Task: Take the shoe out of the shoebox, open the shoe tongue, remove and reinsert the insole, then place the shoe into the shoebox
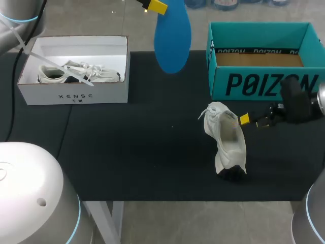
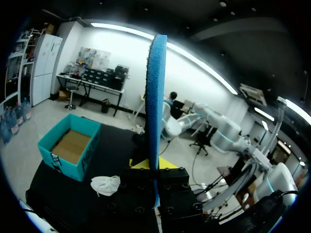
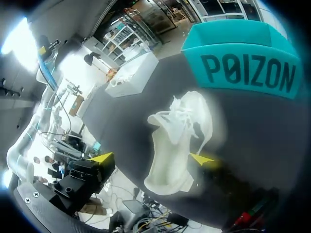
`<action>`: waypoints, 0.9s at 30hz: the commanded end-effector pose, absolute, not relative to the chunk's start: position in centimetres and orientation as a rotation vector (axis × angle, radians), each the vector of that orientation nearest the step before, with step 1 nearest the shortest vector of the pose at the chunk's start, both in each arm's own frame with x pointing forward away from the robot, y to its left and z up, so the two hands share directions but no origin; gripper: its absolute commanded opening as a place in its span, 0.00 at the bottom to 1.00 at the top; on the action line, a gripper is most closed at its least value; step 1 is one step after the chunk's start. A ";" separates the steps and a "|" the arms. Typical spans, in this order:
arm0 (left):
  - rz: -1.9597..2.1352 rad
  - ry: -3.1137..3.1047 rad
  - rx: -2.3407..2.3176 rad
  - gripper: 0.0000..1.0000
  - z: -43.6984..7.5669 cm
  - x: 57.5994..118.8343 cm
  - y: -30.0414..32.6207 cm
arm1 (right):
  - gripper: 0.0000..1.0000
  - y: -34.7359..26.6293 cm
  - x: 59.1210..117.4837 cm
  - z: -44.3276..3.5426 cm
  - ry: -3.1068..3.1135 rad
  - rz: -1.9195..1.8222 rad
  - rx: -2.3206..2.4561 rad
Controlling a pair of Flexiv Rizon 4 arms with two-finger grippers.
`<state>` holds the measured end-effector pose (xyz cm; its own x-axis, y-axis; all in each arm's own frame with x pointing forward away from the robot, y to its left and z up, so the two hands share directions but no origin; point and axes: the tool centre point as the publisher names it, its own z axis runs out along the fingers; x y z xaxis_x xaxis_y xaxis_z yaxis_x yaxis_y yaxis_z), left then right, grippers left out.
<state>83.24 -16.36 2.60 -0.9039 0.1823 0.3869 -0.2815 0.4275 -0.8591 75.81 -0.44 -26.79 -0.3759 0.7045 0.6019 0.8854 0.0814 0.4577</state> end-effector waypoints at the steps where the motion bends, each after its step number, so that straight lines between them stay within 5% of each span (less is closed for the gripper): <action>1: 1.479 -2.263 0.085 0.00 2.6 83.2 -16.3 | 1.00 -0.9 76.3 -25.2 -1.818 -1.284 -1.454; 27: 1.479 -2.263 0.085 0.00 2.6 83.2 -16.3 | 1.00 6.3 77.7 -16.0 -1.120 -1.017 -1.298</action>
<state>83.24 -16.36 2.60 -0.9039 0.1824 0.3869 -0.2814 0.4275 -0.8591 76.56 5.24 -16.01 0.0311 0.0730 0.9968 0.9992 -0.0289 -0.0291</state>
